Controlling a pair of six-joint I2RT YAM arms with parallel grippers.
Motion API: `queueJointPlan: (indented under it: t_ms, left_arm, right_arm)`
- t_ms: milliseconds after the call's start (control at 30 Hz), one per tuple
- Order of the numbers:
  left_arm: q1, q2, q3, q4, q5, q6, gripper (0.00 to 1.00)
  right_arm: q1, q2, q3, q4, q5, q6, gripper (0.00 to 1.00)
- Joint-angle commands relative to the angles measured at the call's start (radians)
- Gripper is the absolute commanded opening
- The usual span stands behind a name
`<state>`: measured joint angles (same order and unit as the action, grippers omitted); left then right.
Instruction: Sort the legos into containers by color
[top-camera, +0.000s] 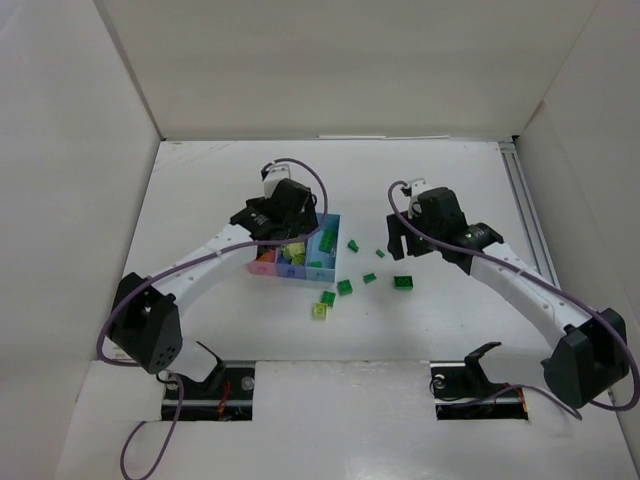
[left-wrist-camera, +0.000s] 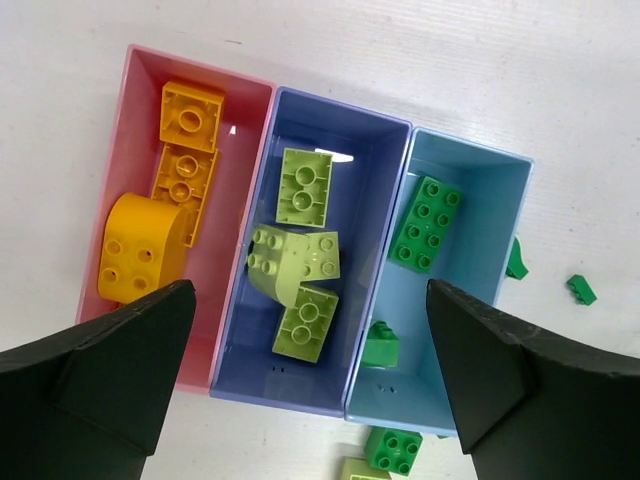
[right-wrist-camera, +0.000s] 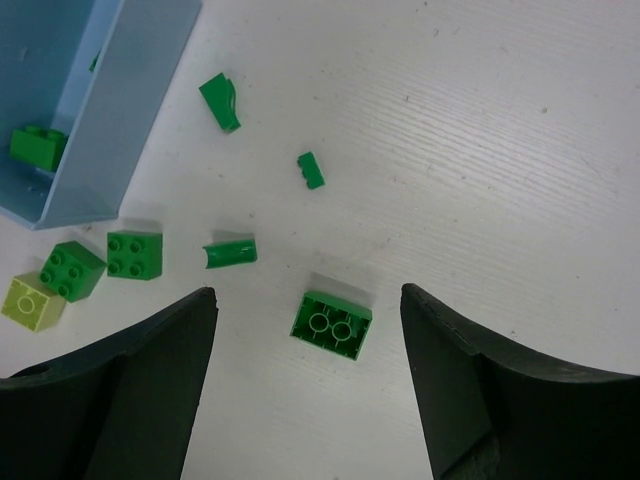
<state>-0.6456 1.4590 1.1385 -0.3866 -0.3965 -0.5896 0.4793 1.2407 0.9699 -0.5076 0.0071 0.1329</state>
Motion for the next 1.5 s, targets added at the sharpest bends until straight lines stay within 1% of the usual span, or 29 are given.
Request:
queueJointPlan:
  t_ms: [0,33,67,167,200,333,400,433,467,567,667,833,933,1000,1133,1200,1300,1333,1467]
  left_arm:
    - [0.008,-0.103,0.029,-0.014,-0.008,-0.003,1.0]
    - [0.008,-0.12,0.029,-0.014,0.001,-0.012,1.0]
    - [0.008,-0.138,0.018,-0.027,0.001,-0.012,1.0]
    - [0.008,-0.236,-0.017,-0.055,-0.01,-0.038,1.0]
    - [0.008,-0.262,-0.028,-0.064,-0.01,-0.038,1.0]
    - [0.008,-0.429,-0.086,-0.141,-0.019,-0.111,1.0]
    - [0.008,-0.483,-0.135,-0.162,-0.019,-0.142,1.0]
    - [0.008,-0.506,-0.15,-0.163,-0.019,-0.142,1.0]
    - [0.008,-0.547,-0.179,-0.172,-0.009,-0.153,1.0]
    - [0.008,-0.606,-0.204,-0.186,-0.008,-0.183,1.0]
    - [0.008,-0.626,-0.227,-0.195,0.002,-0.184,1.0]
    - [0.008,-0.637,-0.227,-0.222,0.013,-0.193,1.0]
    - [0.008,-0.637,-0.227,-0.222,0.013,-0.193,1.0]
    - [0.008,-0.637,-0.227,-0.222,0.013,-0.193,1.0]
    - [0.008,-0.647,-0.227,-0.233,0.013,-0.193,1.0]
    - [0.008,-0.66,-0.217,-0.254,0.013,-0.193,1.0]
    - [0.008,-0.698,-0.217,-0.291,-0.01,-0.222,1.0]
    - [0.008,-0.709,-0.217,-0.291,-0.01,-0.234,1.0]
    - [0.008,-0.747,-0.226,-0.302,-0.01,-0.234,1.0]
  right_arm:
    - [0.031,-0.061,-0.002,0.04,-0.009,-0.032,0.79]
    - [0.05,-0.061,-0.002,0.04,0.01,-0.045,0.79]
    - [0.102,-0.07,-0.002,0.04,0.039,-0.046,0.81]
    - [0.188,-0.07,-0.002,0.04,0.095,-0.065,0.81]
    - [0.24,-0.06,-0.002,0.04,0.096,-0.065,0.81]
    - [0.369,-0.037,-0.029,0.05,0.105,-0.065,0.81]
    - [0.421,-0.037,-0.048,0.064,0.114,-0.065,0.81]
    - [0.47,-0.026,-0.071,0.064,0.114,-0.065,0.81]
    - [0.491,-0.026,-0.083,0.078,0.114,-0.043,0.81]
    - [0.565,-0.026,-0.146,0.132,0.105,-0.033,0.81]
    - [0.596,0.002,-0.186,0.193,0.08,-0.019,0.81]
    - [0.644,0.092,-0.177,0.257,0.117,-0.006,0.81]
    - [0.682,0.143,-0.177,0.346,0.074,-0.035,0.8]
    - [0.714,0.175,-0.152,0.402,0.083,-0.062,0.8]
    - [0.723,0.278,-0.102,0.426,0.102,-0.098,0.78]
    - [0.723,0.327,-0.079,0.426,0.122,-0.05,0.77]
    - [0.733,0.353,-0.069,0.426,0.165,0.037,0.77]
    - [0.749,0.353,-0.057,0.426,0.212,0.054,0.77]
    - [0.763,0.375,-0.048,0.417,0.276,0.145,0.77]
